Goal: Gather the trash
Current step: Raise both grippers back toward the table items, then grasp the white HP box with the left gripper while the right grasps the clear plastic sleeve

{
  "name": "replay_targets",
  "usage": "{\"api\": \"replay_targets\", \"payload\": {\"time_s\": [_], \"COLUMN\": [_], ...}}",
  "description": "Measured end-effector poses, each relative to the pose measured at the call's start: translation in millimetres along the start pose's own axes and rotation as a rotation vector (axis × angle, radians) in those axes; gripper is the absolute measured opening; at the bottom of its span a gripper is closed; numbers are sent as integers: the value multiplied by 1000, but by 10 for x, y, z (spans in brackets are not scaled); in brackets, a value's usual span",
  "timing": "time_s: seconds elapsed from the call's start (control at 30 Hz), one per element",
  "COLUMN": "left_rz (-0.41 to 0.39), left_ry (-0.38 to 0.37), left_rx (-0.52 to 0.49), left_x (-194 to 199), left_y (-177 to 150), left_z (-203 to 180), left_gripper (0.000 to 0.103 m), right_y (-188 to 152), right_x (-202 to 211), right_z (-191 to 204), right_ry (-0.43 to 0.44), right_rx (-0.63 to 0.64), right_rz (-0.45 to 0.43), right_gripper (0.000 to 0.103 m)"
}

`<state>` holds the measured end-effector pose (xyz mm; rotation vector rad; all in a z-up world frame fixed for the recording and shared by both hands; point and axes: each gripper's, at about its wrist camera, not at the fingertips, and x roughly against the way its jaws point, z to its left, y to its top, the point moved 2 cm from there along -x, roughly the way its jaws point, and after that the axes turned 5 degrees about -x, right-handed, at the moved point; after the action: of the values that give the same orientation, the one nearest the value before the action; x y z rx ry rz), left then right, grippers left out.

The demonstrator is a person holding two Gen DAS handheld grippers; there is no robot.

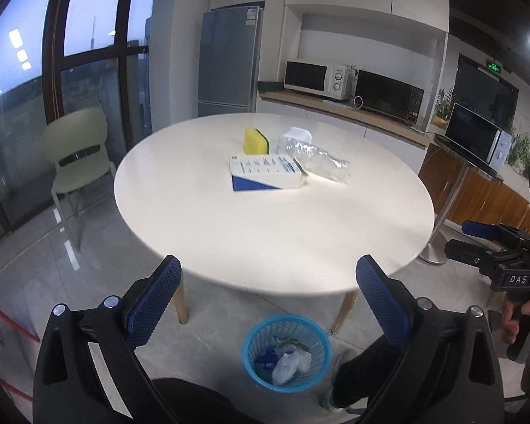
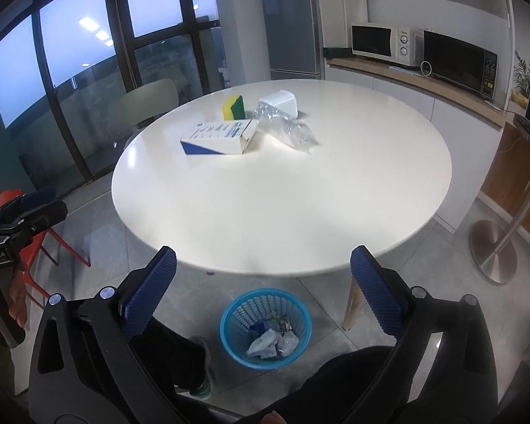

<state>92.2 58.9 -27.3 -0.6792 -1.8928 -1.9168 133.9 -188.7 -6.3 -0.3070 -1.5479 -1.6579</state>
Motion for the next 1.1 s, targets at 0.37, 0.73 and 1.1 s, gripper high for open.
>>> {"api": "replay_targets", "payload": {"time_s": [0.37,0.73,1.1], "left_rz": [41,138,279], "left_ry": [-7,-91,-180], "left_rx": [-131,-352,-538], "left_x": [-417,-1288,-1937], "left_y": [242,518,891], "left_z": [75,117,193], "left_gripper": [97,97,97], "right_y": [412,904,1322], "right_x": [-304,-1009,-1561], "right_z": [-70,-225,-295], "right_ry": [-10,-9,4], "right_rx": [17,50,75], "right_rz": [-12,48,165], "right_gripper": [94,94,90]}}
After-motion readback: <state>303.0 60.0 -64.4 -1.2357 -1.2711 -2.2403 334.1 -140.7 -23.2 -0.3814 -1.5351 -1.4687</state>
